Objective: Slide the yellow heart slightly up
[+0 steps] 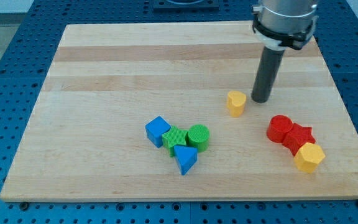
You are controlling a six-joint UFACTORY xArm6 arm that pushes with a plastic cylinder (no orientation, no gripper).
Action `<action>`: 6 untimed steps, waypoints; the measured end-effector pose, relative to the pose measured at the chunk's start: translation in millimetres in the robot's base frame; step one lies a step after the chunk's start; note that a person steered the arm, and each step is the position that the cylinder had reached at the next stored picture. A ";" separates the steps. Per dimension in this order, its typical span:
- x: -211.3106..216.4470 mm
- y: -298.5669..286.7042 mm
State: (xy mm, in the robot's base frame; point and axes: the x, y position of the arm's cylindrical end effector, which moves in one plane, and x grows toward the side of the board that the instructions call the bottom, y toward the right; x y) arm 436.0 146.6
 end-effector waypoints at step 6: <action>-1.9 -67.7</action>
